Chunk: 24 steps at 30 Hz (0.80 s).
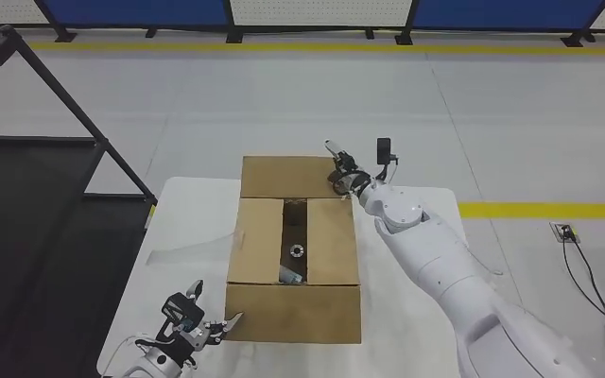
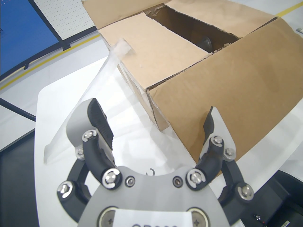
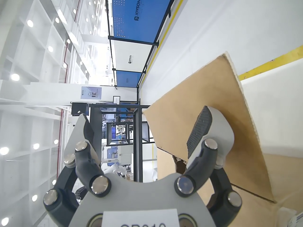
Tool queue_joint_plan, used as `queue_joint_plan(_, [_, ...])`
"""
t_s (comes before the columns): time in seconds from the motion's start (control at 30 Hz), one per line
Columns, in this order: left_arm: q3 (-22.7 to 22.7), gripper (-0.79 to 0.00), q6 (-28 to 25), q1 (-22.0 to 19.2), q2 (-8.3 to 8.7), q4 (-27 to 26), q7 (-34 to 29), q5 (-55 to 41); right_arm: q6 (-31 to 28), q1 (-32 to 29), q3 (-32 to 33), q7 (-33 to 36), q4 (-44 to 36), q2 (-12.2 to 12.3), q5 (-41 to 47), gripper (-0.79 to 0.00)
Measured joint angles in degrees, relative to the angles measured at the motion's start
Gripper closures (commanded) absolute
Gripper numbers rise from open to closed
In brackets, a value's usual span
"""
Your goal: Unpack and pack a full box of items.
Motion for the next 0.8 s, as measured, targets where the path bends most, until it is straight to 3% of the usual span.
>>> queue_joint_plan(0.33, [0.7,-0.785,0.4,-0.5,0.04,0.6,-0.7,0.8,4.9,1.4,-0.7,-2.5,4.2,-3.1,-5.1,-0.785])
queue_joint_plan(0.8, [1.6,-0.785,-0.2,-1.4,0.23,2.4,-1.7,2.9,8.1,2.4,0.9,-3.0,7.3,-4.8,-7.9,-0.785])
